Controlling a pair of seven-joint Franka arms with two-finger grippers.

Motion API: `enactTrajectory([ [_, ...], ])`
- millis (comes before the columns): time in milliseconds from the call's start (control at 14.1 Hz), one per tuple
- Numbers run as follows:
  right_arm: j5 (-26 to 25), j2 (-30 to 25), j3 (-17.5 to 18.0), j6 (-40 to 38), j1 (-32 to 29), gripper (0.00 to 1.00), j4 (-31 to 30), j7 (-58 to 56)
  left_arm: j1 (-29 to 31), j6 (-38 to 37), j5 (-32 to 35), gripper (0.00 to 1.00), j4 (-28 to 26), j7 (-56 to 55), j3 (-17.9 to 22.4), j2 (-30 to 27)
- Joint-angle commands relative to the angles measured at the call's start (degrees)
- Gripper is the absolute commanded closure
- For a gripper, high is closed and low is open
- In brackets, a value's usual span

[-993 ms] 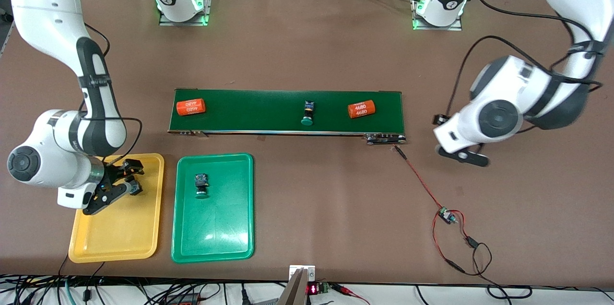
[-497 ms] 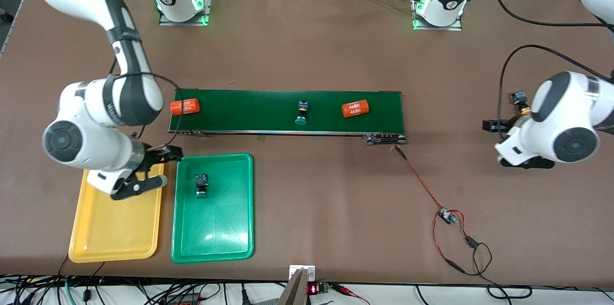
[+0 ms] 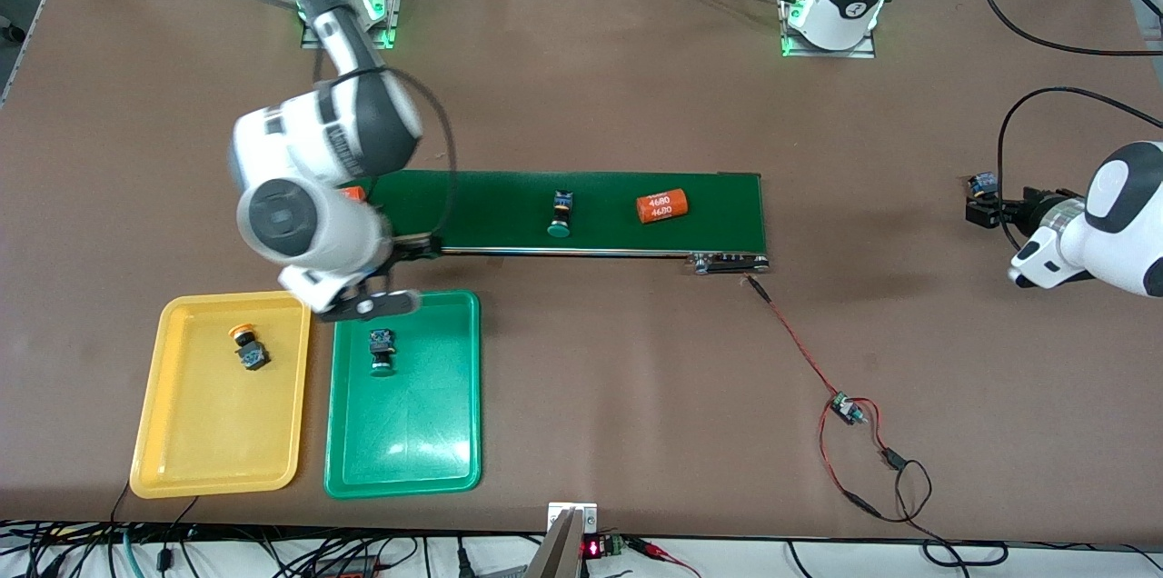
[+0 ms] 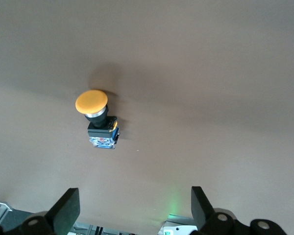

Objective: Sort buttons by color to trays
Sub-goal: 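Release the yellow button in the yellow tray while the left gripper returns, then grasp the green button with the right gripper while the left grasps yellow button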

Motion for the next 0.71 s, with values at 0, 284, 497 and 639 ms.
enactTrajectory([
  [0, -0.3, -1.0, -0.5, 0.7, 6.0, 0.00, -2.5, 8.5, 4.1, 3.5, -0.2, 0.00, -3.3, 1.7, -0.8, 0.8],
  [284, 0.3, 1.1, -0.4, 5.5, 11.7, 0.00, -3.3, 17.1, 12.4, 15.5, 5.9, 0.00, -12.7, 4.6, -0.7, 0.4],
  [497, 4.5, 1.9, -0.5, 7.0, 13.5, 0.00, -4.4, 20.4, 16.9, 23.0, 8.5, 0.03, -16.8, 7.2, -0.6, 0.6],
  [639, 4.6, 1.9, -0.5, 8.4, 14.9, 0.00, -5.9, 20.5, 16.8, 23.6, 8.5, 0.30, -16.9, 7.4, -0.7, 0.8],
])
